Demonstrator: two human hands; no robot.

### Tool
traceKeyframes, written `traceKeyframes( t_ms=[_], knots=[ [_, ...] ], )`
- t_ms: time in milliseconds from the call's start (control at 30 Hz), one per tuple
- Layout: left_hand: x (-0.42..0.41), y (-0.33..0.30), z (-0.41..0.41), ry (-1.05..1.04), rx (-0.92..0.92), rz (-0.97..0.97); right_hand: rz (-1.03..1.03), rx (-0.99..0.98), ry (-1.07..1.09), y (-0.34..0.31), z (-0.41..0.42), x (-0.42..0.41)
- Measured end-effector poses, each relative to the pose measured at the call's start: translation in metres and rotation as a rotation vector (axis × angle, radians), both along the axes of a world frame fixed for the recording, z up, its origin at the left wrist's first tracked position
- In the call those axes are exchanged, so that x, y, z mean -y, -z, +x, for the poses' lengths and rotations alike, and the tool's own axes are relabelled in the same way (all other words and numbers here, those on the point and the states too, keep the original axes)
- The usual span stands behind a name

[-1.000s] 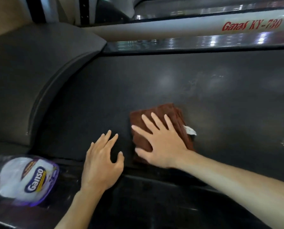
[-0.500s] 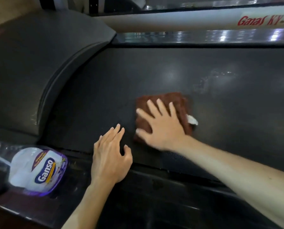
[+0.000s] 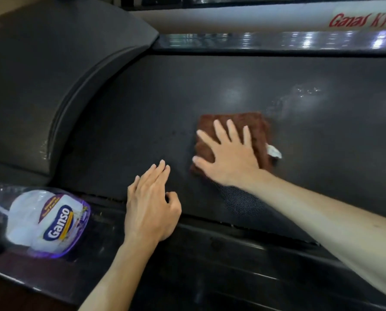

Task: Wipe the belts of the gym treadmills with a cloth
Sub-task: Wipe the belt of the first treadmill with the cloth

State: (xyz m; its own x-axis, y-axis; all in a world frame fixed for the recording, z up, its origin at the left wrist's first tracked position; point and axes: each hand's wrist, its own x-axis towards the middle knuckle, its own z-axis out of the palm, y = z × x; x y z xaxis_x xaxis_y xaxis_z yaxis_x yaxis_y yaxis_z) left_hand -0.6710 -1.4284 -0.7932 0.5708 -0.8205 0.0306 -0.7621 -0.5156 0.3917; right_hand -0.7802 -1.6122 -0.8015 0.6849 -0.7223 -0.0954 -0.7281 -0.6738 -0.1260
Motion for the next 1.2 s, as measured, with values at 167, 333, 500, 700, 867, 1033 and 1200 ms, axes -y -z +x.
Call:
traceKeyframes(
  t_ms=[167,333,500,700,867,1033,1200],
  knots=[
    [-0.001,0.001,0.002,0.003,-0.016,-0.030,0.030,0.054,-0.268,0.001,-0.056,-0.059],
    [-0.001,0.004,0.001,-0.006,-0.018,-0.065,0.000,0.026,-0.253,-0.003,-0.081,-0.039],
    [0.000,0.003,0.003,0.007,-0.066,-0.068,0.387,0.425,-0.308,-0.020,-0.060,-0.018],
    [0.045,-0.021,-0.047,0.264,0.028,-0.226,0.264,1.105,0.030,-0.037,-0.080,0.002],
    [0.092,-0.016,-0.089,0.431,0.052,0.090,0.139,1.098,0.128,-0.030,-0.092,0.007],
    [0.094,0.013,-0.076,0.386,0.157,0.159,0.155,0.982,0.011,-0.015,-0.090,-0.004],
    [0.079,0.013,-0.031,0.224,0.182,0.180,0.117,0.868,-0.086,-0.015,-0.083,-0.019]
  ],
)
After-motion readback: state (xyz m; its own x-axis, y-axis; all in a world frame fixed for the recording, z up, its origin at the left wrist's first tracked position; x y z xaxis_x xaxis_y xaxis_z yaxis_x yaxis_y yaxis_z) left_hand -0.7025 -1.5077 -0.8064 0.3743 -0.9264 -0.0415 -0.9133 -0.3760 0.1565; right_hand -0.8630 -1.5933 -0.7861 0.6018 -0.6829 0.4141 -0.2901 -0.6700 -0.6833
